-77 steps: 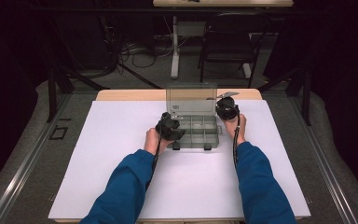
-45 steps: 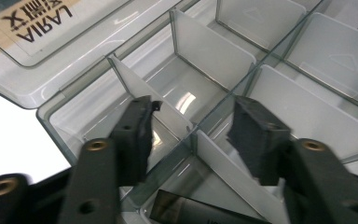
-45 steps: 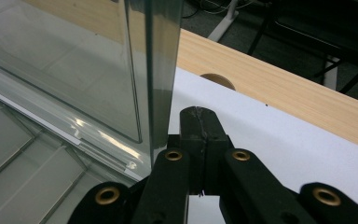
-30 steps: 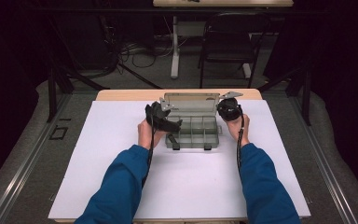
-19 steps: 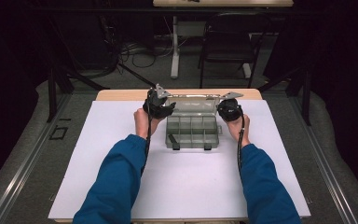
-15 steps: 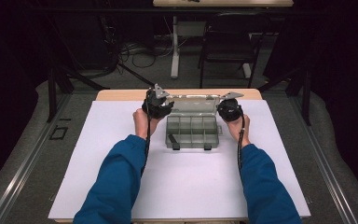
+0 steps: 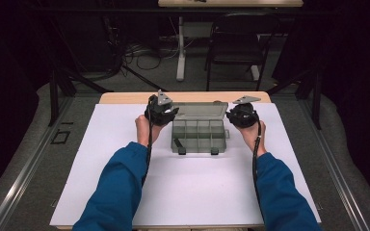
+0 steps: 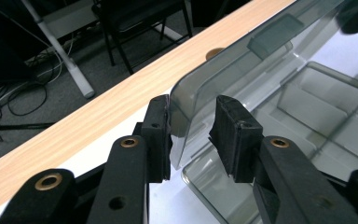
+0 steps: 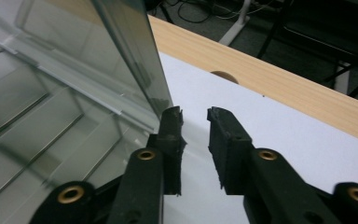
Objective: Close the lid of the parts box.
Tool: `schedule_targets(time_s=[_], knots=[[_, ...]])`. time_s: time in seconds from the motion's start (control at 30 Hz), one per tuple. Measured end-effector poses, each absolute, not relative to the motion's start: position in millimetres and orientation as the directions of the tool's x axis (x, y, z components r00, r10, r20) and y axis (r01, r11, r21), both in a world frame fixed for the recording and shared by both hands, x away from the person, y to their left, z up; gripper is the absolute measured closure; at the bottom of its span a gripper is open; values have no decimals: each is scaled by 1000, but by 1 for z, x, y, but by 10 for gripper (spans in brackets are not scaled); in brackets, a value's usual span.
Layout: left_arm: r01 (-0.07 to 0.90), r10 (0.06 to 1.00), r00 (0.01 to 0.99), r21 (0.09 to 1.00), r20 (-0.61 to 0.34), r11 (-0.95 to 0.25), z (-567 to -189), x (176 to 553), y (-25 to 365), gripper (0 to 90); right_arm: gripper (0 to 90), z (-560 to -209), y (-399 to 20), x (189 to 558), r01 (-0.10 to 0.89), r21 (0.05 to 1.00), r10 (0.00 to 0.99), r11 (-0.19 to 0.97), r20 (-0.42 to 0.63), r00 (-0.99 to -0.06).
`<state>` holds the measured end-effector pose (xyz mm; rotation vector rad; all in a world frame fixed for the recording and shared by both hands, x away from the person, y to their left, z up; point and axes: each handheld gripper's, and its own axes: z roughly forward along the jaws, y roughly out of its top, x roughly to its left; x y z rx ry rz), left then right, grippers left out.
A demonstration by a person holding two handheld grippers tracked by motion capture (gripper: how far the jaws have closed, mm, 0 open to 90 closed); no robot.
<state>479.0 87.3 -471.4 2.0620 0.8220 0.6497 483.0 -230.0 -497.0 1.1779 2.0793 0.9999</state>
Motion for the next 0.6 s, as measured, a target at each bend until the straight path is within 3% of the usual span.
schedule_targets(time_s=[0.17, 0.6], knots=[[322, 734, 657, 817, 172, -479, -473, 473, 87, 645, 616, -487, -234, 470, 453, 805, 842, 384, -104, -529], [315, 709, 684, 808, 171, -499, -478, 461, 91, 649, 644, -472, -220, 455, 387, 812, 801, 436, -155, -578]])
